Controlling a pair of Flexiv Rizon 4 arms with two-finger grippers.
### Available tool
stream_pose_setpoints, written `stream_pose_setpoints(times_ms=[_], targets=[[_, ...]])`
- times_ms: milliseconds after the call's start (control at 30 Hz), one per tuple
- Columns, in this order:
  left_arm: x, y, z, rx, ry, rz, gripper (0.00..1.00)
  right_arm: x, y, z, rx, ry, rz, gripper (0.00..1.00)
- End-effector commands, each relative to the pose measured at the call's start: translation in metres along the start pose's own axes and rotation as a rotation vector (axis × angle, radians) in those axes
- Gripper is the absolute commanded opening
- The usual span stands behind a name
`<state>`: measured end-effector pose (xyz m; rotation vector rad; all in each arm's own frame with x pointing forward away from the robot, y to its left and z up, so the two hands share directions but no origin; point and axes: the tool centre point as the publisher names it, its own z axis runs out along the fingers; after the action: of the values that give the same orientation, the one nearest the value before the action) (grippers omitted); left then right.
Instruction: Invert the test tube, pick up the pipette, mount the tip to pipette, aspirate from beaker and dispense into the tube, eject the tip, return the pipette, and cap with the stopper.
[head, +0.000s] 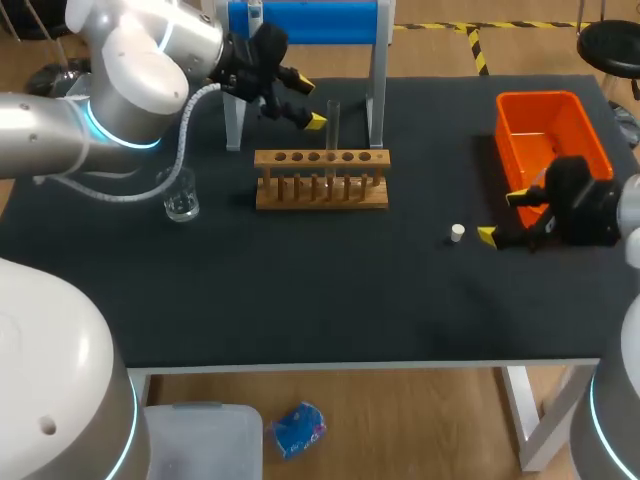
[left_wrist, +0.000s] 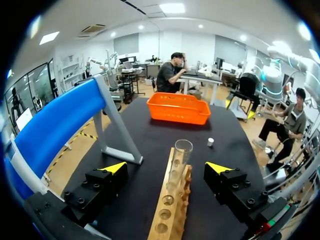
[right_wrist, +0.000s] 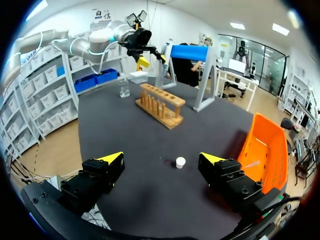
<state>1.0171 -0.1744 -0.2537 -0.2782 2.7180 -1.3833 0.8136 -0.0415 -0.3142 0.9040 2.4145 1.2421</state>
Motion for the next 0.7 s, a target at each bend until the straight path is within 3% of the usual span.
stream_pose_setpoints(times_ms=[33, 700], targets=[[-0.004, -0.001, 0.006, -0.005, 0.004, -0.003, 1.00, -0.004, -0.004, 0.006, 0.015, 0.000, 0.011, 1.00], [-0.002, -0.001, 0.008, -0.018, 0.010, 0.001, 1.00, -0.014, -0.037, 0.026, 0.125, -0.071, 0.036, 1.00]])
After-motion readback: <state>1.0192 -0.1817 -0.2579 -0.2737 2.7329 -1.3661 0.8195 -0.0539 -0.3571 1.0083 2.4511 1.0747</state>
